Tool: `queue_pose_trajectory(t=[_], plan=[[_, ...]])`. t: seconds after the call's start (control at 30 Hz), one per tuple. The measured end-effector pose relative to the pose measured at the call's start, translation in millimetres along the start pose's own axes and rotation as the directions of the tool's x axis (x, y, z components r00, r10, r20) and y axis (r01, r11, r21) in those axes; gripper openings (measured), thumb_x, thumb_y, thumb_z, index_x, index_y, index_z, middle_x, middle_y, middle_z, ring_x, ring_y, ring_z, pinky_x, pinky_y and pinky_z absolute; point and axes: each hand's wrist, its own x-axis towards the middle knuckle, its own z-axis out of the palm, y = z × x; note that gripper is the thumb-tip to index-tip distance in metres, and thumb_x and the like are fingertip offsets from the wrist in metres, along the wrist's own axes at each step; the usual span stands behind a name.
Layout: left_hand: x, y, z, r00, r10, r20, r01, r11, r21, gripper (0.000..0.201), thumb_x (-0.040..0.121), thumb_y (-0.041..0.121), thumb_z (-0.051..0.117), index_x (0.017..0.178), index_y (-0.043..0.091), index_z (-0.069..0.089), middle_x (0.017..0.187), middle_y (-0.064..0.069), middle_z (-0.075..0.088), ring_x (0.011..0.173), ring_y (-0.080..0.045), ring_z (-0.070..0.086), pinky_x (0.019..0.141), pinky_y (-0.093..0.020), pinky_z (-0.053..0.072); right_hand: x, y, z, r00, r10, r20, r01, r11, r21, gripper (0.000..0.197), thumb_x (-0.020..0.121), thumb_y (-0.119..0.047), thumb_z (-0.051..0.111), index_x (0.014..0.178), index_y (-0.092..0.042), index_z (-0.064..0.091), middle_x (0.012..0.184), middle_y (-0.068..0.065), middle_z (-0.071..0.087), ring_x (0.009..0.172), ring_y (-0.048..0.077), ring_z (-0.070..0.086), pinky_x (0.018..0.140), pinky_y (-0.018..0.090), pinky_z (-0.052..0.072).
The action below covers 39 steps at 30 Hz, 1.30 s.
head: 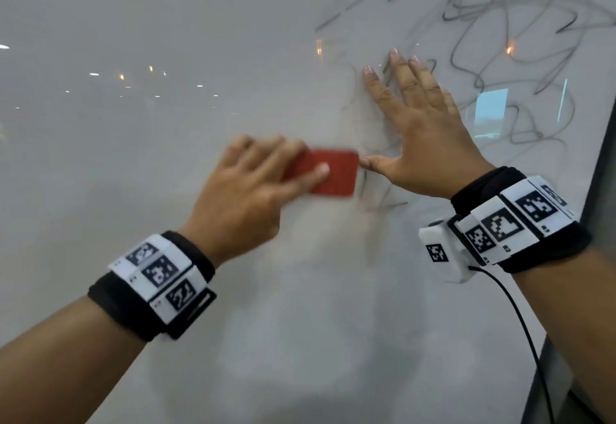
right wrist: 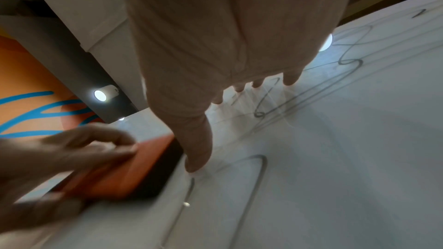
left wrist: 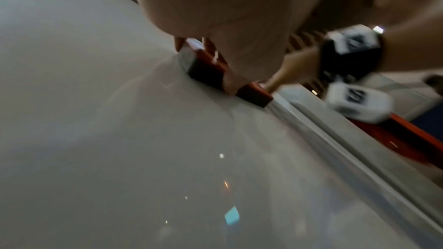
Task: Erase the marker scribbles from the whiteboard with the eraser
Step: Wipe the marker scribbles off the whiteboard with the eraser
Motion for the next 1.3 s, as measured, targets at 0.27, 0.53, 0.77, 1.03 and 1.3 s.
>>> queue_pose_trajectory(t=[0.27,0.53,0.77,1.03,1.3], plan=[[3.8,16.8,4.8,0.994,0.074,0.077,-0.063,0.989,-0.137,0.058,0.080,0.006,0.046,0.130,0.030,0.064,0.140,-0.003,0.055,0.128,-0.031,0.049,0.112,-0.055,0.031,-25.9,-22.6,17.4,0.967,0.012,-0.256,0.068,0.951,0.301,0.065,0.094,-0.037,0.054,0.153,-0.016,0.036,0.162,0.009,0.026,0.151,0.028,0.018,0.122,0.051,0.020],[4.1,17.8,1.1,0.994,-0.109,0.019,0.109,0.919,-0.378,0.047,0.075,-0.006,0.069,0.117,0.013,0.060,0.139,0.000,0.057,0.139,-0.021,0.044,0.117,-0.049,0.029,-62.2,-70.1,64.8,0.874,0.093,-0.477,0.180,0.850,0.496,0.053,0.080,-0.015,0.079,0.128,-0.003,0.059,0.126,0.009,0.059,0.118,0.027,0.052,0.102,0.045,0.045],[0.1,17.9,-3.2,0.886,-0.445,0.127,0.460,0.878,-0.131,0.098,0.078,0.047,0.077,0.156,0.025,0.021,0.164,-0.009,0.019,0.152,-0.029,0.014,0.118,-0.063,0.013,-63.0,-80.1,85.2,0.865,0.161,-0.475,0.090,0.882,0.463,0.052,0.076,-0.018,0.083,0.123,-0.008,0.064,0.123,0.009,0.060,0.113,0.028,0.054,0.099,0.045,0.047],[-2.5,17.5,-7.8,0.764,-0.585,0.271,0.591,0.804,0.069,0.111,0.071,0.079,0.055,0.157,0.039,-0.001,0.165,-0.005,-0.013,0.151,-0.036,-0.009,0.103,-0.081,0.015,-78.4,-93.0,102.9,0.877,0.158,-0.454,0.047,0.912,0.409,0.055,0.083,-0.031,0.078,0.133,-0.021,0.060,0.124,0.010,0.053,0.103,0.025,0.049,0.089,0.039,0.050],[0.4,21.1,-10.0,0.737,-0.601,0.310,0.612,0.788,0.074,0.112,0.073,0.073,0.063,0.156,0.041,-0.005,0.165,-0.004,-0.018,0.151,-0.036,-0.013,0.102,-0.082,0.014,-83.2,-90.7,117.2,0.773,0.352,-0.528,-0.067,0.873,0.484,0.052,0.080,-0.026,0.078,0.130,-0.020,0.064,0.121,0.015,0.052,0.102,0.029,0.050,0.087,0.038,0.050]])
